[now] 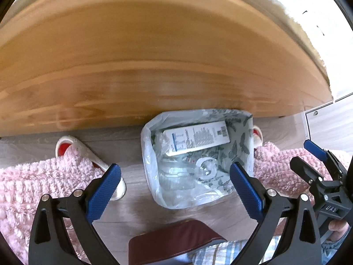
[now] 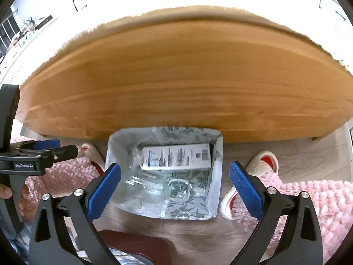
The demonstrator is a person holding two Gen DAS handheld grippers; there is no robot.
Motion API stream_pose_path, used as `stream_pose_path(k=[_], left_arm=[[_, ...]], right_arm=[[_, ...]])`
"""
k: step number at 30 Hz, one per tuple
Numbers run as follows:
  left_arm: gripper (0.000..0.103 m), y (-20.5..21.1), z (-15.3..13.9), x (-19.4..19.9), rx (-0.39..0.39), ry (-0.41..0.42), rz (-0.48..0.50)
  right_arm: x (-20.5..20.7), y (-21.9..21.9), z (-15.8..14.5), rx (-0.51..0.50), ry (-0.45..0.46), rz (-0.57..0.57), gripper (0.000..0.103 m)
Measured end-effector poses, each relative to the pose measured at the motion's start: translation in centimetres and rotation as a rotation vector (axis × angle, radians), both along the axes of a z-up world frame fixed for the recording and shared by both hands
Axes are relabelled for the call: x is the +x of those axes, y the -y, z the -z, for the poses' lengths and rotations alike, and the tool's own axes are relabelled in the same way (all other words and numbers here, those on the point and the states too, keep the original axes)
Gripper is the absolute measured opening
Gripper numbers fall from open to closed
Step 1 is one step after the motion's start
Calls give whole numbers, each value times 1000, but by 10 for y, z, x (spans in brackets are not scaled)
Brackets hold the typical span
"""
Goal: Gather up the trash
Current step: 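Raise both open tools out of the bag toward the bed, then move both tools over the bedspread toward the blue milk carton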
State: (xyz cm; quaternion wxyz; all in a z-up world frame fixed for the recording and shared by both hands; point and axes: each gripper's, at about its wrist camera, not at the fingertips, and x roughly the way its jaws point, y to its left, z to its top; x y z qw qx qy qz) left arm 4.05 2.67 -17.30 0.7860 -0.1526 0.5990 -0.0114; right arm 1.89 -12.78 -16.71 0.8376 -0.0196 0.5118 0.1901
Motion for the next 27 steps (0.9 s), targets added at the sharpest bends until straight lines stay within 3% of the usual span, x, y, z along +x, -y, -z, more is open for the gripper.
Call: stream_pose_path(k=[14,27], left_arm=[[96,12,-63,-19,-16,274,80],[96,0,-102,-28,-24,432,64]], right_arm=[[-14,29,-58,50,242,67,95],[-22,61,-98,124,451,154,95]])
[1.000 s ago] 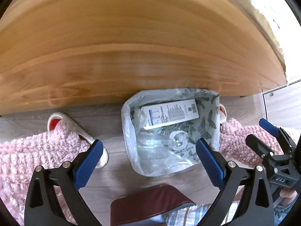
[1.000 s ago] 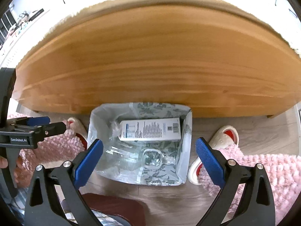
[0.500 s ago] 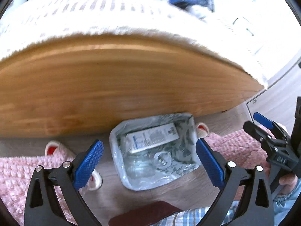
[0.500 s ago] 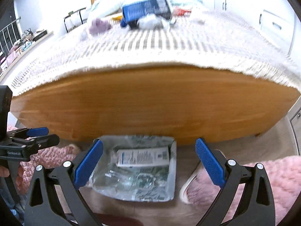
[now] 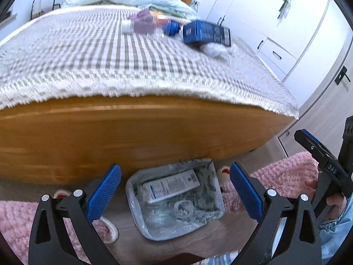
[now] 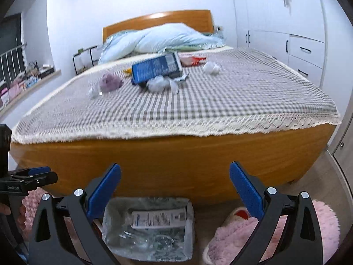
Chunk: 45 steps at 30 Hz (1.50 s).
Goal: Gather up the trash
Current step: 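Move both tools over the bedspread toward the blue milk carton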
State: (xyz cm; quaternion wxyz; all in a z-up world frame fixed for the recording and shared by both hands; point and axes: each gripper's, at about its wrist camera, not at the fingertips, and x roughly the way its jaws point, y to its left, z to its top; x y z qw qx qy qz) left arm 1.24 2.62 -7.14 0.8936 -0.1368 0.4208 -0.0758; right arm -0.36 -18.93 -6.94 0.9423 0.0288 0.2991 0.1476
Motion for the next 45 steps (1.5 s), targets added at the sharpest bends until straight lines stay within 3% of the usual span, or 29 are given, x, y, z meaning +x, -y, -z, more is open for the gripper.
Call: stream_pose_path(k=[3,8,12,17,28,33,45], left_arm=[[96,2,-14,-3,10,63,14],[96,4,-39,-9,38,162,14],[96,2,-53,-7,79,208,-5],[96,0,-59,-2,103,236,-35],[96,15,-75,12,134,308,0],[96,2,-73,27,47,292,-20],[96,-12,-82,81,26,357,-79]], right_arm=[[-2,1,-7,5,38,17,95],[-8,9,-35,-51,219,93,95],[-4,13,-44,-69,312,133,95],[9,11,-35,-75,297,160,95],[20,2,-30,-70,269,119,95],[28,-10,-29,-98,295,84,95],[71,-26,-27,-81,267,54,95]])
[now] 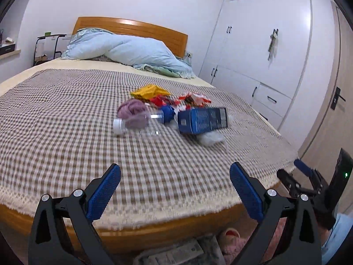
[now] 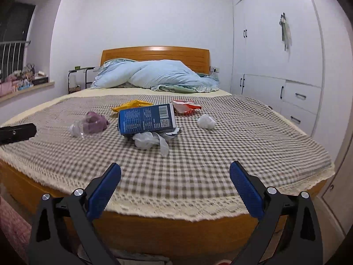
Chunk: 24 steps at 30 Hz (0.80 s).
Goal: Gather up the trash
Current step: 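Move both tools over the bedspread toward the blue milk carton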
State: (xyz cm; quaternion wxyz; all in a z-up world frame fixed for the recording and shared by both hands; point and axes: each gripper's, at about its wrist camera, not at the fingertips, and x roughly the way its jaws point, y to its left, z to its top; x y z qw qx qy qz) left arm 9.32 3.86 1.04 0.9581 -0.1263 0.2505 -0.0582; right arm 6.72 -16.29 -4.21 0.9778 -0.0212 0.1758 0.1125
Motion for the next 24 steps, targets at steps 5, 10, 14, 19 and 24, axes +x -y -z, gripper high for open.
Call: stream_pose_path(k=[5,10,14,19,24], left_arm=[[96,-2,0,25,-16,36,-5],[96,-2,7,55,-9,28,-7],[96,-5,3,79,25,26,-14],[96,-11,-2,102,61,19,-31],[96,-21,-3,116,73,-8,-40]], right_arm=[[25,-3,-3,48,-8,8,95],[58,-8,-1,80,-59,3,95],[83,-13,-3,97,-85,11,95],[94,-37,-4,-12,-63,-5,95],[105,-73,-7,-154,-28,-27,95]])
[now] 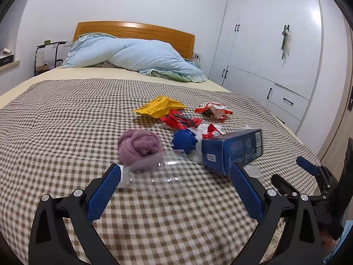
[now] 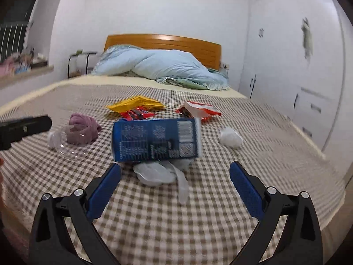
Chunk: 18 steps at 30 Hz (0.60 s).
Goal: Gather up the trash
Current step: 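Move both tools over the bedspread toward the blue milk carton, then close the right tool on the blue milk carton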
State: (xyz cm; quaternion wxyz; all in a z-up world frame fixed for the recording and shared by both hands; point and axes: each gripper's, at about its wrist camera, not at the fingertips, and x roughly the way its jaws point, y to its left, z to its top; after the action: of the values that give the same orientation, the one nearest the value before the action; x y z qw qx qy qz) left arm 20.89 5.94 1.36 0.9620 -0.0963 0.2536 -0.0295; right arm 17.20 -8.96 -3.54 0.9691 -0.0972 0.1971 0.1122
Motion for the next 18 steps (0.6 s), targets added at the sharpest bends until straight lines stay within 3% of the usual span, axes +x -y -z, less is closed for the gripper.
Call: stream_pose_path(k=[3,9,13,18], left_arm=[[96,-6,-1,5,4,-12,-4],[96,-17,-3,19,-33,-23,-16],[96,-18,-3,32,-37,-28,-16],[96,-21,-7,43,-73,-27,-30]], right_arm=[[11,-14,-2,-41,1,3,95],[47,8,-19,70,-66,81,95],[82,32,-27,221,-210,123,95],[113,46,-25,505,-403,152,95]])
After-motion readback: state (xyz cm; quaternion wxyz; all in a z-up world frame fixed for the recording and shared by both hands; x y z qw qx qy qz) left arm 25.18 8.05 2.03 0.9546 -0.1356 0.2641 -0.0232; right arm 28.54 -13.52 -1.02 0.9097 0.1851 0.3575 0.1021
